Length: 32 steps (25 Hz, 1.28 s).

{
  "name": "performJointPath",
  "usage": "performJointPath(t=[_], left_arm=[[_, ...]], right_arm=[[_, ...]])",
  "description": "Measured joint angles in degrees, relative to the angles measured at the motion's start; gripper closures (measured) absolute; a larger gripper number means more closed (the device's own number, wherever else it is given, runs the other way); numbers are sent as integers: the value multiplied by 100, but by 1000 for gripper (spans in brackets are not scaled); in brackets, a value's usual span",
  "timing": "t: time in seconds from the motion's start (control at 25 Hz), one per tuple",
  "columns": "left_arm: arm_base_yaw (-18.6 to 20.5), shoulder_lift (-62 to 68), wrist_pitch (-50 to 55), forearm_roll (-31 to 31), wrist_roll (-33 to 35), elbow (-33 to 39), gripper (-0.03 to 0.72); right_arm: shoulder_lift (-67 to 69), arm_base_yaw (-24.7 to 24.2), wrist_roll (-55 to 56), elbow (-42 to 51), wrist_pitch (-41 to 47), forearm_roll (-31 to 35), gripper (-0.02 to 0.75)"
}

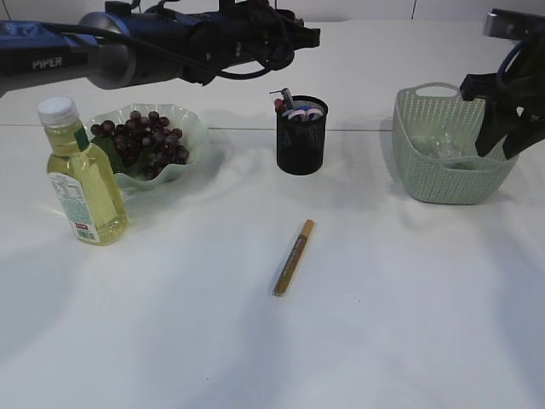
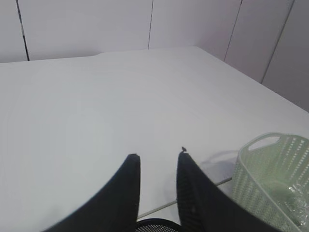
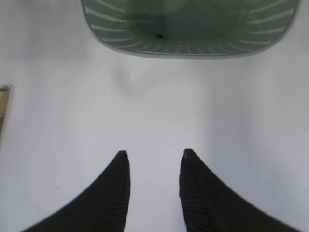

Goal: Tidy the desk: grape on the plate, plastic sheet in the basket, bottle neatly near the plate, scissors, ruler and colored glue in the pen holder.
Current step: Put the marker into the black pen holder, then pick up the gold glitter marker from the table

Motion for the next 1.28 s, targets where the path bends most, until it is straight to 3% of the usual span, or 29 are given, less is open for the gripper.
performJointPath(t=[0.36,0.84,1.08,1.28], left_arm=[[0,-582,1345,194,0,0,418],[0,-1682,4857,184,52,-137,405],[0,-1924,6872,74,181,-811,404],[0,-2075,7680,52,189,-1557,356]], right_arm=[[0,0,0,-368,322,20,446],[0,0,0,-472,340,681,446],[0,0,109,-472,363,982,446],[0,118,195,-472,362,1004,446]])
